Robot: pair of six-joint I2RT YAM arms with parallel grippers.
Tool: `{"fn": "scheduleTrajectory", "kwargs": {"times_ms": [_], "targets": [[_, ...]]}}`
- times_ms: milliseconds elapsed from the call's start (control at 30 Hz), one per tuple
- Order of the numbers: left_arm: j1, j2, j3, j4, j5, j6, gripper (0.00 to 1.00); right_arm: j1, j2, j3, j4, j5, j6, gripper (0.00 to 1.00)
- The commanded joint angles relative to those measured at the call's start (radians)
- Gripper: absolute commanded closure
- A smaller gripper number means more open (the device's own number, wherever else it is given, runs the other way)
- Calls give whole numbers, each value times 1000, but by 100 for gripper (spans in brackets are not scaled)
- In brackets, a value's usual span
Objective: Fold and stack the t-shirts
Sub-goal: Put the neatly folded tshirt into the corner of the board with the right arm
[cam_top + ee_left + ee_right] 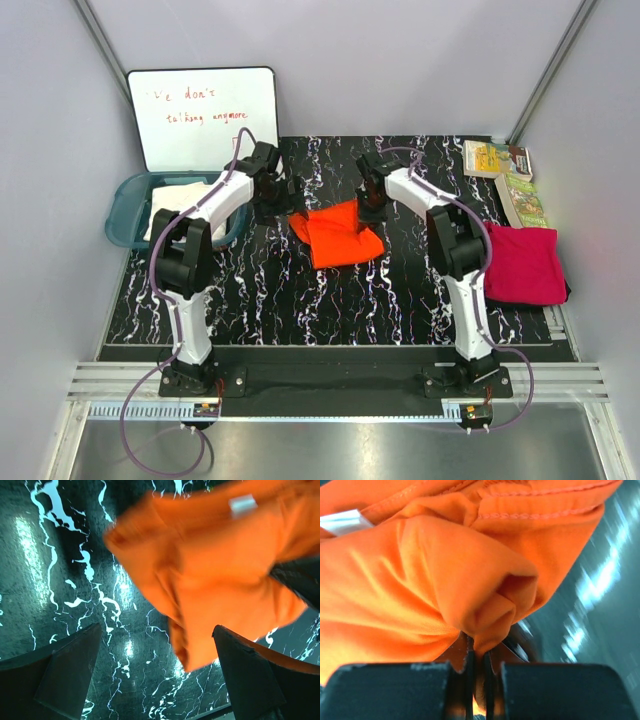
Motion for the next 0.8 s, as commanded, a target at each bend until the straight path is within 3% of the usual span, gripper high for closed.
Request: {"fn": "scheduleTrajectory", "kwargs": {"times_ms": [0, 200, 467, 500, 567, 600, 633, 733, 767], "targets": [[7, -42, 0, 25, 43, 19, 1, -7, -50, -179, -186, 219, -36, 100], [7, -9, 45, 27, 71, 23, 1, -9, -119, -389, -184, 291, -13, 100], [3, -3, 68, 25, 76, 16, 1, -9, -145, -432, -209, 249, 25, 98], [2, -5, 68, 28, 74, 13, 1, -9, -147, -435, -214, 238, 24, 80], [-3, -6, 68, 28, 71, 15, 1, -9, -173, -435, -215, 216, 18, 57], [-6, -9, 68, 28, 73, 15, 1, -9, -191, -434, -217, 216, 15, 39], [-9, -9, 69, 27, 73, 16, 1, -10, -240, -431, -217, 216, 12, 28], [-21, -9, 66, 27, 70, 16, 1, -10, -361, -408, -226, 230, 16, 0], [-23, -8, 66, 28, 68, 15, 1, -12, -389, -397, -230, 238, 18, 0]]}}
